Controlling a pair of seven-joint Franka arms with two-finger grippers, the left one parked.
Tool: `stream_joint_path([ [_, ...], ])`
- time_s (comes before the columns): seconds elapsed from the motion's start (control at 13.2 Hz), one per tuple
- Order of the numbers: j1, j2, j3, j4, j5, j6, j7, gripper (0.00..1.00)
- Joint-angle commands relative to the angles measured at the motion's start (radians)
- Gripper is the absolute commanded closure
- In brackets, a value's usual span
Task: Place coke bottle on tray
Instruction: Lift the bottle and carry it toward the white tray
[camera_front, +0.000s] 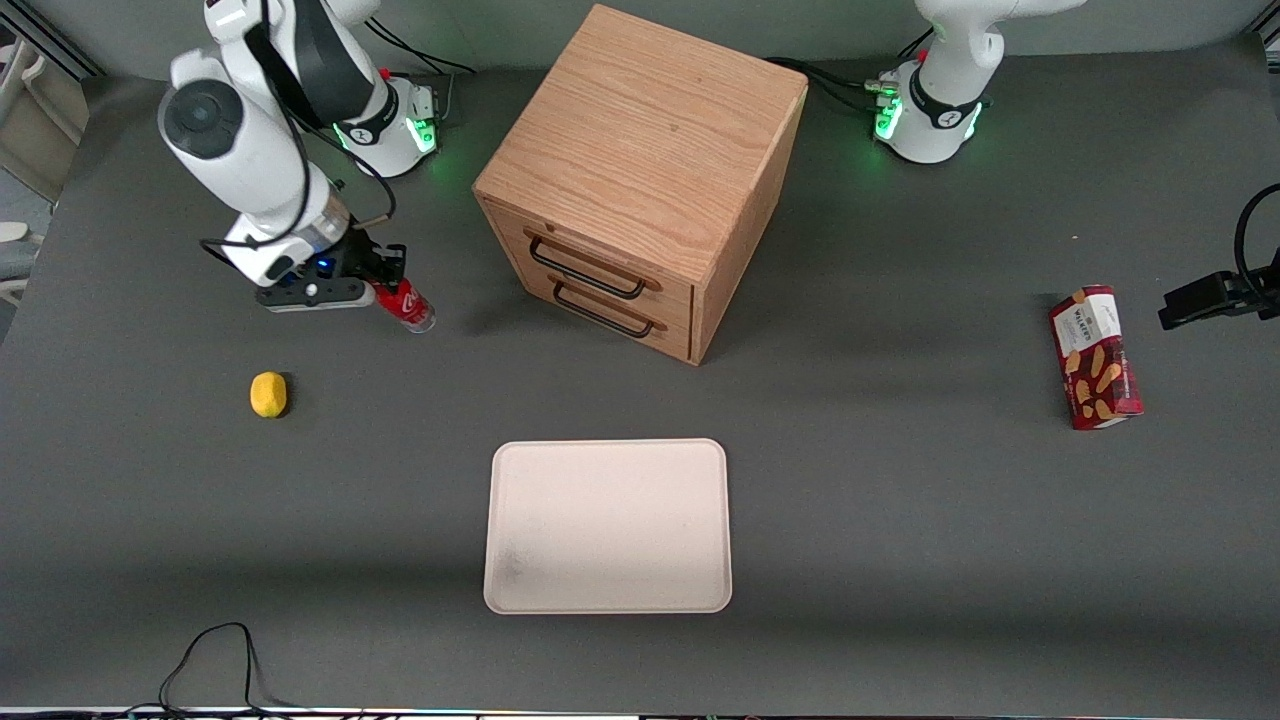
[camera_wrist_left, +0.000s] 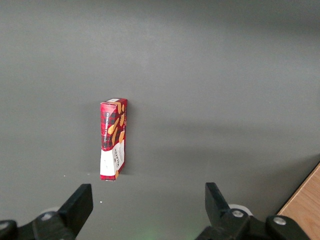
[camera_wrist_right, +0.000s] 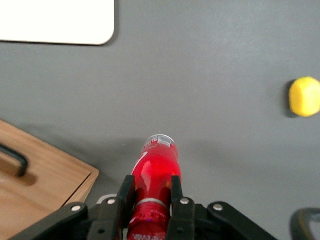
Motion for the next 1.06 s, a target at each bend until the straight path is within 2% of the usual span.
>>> stream_joint_path([
  [0.0,0.010,0.012,-0.010,0.210,-0.013,-0.178,0.014,0.96],
  [0.23,0.010,0.032,-0.010,0.366,-0.007,-0.295,0.014,0.96],
  [0.46,0.000,0.116,-0.011,0.470,0.025,-0.304,0.012,0.96],
  [0.53,-0.019,0.177,-0.011,0.536,0.034,-0.304,0.012,0.96],
  [0.76,-0.054,0.395,-0.011,0.802,0.115,-0.342,0.012,0.97],
  [0.99,-0.056,0.608,-0.010,1.080,0.128,-0.407,0.014,1.00],
])
